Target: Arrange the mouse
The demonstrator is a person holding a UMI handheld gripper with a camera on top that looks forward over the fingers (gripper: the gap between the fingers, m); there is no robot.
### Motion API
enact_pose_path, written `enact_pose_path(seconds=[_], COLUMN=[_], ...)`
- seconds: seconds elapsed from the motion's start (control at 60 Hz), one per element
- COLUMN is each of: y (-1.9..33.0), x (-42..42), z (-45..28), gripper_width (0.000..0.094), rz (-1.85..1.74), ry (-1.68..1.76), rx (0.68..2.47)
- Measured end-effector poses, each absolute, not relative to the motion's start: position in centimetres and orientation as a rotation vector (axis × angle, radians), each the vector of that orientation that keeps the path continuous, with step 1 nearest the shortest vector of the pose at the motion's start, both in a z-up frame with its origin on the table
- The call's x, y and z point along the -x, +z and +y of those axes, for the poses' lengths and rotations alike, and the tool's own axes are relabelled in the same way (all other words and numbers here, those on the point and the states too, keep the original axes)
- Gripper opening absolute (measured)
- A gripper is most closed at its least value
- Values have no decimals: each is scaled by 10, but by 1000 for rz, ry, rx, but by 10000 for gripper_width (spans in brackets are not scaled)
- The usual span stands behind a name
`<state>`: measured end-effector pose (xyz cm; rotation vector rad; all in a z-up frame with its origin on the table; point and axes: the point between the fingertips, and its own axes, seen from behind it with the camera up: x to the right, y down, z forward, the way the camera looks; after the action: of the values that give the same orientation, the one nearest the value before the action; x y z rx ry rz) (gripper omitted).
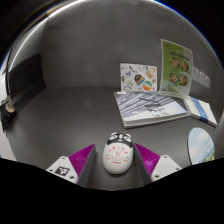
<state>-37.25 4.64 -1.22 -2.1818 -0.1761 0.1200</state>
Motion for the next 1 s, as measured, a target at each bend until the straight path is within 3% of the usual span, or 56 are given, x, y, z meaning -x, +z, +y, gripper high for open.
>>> enact_pose_path(seconds=[0.083,0.167,0.3,0.417,0.517,0.617,0.767,1.0], y=[-11,-12,0,61,115,138,96,8], x=[376,376,385,368,306,210,80,28], z=[49,50,39,38,39,38,32,33], gripper_width=[540,487,464,464,461,460,459,462], rz=[-148,-135,-105,-108,-92,-38,45,17], ry=[111,58,115,115,15,-135,-228,-7], rx=[2214,2220,2263,2162,2062,2013,2052,2181])
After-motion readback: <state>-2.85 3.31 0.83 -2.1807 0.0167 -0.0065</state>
